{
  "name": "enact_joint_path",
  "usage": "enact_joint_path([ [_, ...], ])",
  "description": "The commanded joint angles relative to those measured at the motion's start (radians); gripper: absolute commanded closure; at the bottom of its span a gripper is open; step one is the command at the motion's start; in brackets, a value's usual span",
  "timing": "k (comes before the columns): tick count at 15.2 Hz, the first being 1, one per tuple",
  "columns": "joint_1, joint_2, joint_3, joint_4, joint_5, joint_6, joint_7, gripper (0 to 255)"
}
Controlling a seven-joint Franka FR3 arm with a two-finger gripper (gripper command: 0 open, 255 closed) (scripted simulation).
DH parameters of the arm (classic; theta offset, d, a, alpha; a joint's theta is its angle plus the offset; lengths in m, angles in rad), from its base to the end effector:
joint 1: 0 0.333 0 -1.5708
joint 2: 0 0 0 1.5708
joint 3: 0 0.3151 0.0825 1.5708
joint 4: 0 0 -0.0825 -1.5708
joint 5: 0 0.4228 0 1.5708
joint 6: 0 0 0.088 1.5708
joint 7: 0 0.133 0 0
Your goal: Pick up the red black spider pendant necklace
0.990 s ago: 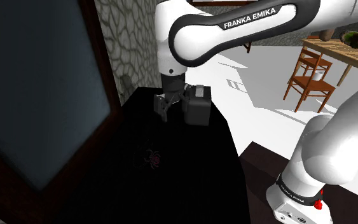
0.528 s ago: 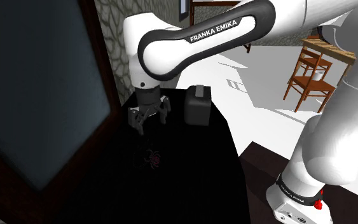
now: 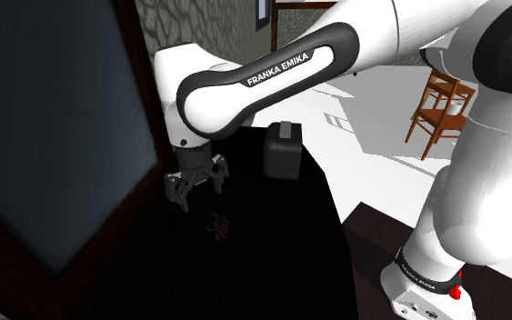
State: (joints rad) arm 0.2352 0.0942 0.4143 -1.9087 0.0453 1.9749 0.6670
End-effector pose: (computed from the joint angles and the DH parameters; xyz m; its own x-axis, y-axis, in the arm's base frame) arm 0.4889 0.3715 0.4064 0.9972 -0.0353 -0.0655 -0.0386 -0.9981 -0.0491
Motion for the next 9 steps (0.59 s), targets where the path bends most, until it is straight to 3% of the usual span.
enact_joint_path([
  [1, 0.000, 0.010, -0.001, -0.016, -0.003, 0.025, 0.000, 0],
  [4, 0.001, 0.016, -0.001, -0.030, -0.006, 0.045, 0.001, 0],
  [5, 0.001, 0.016, -0.001, -0.029, -0.006, 0.044, 0.000, 255],
  [9, 0.001, 0.016, -0.001, -0.030, -0.006, 0.045, 0.000, 255],
])
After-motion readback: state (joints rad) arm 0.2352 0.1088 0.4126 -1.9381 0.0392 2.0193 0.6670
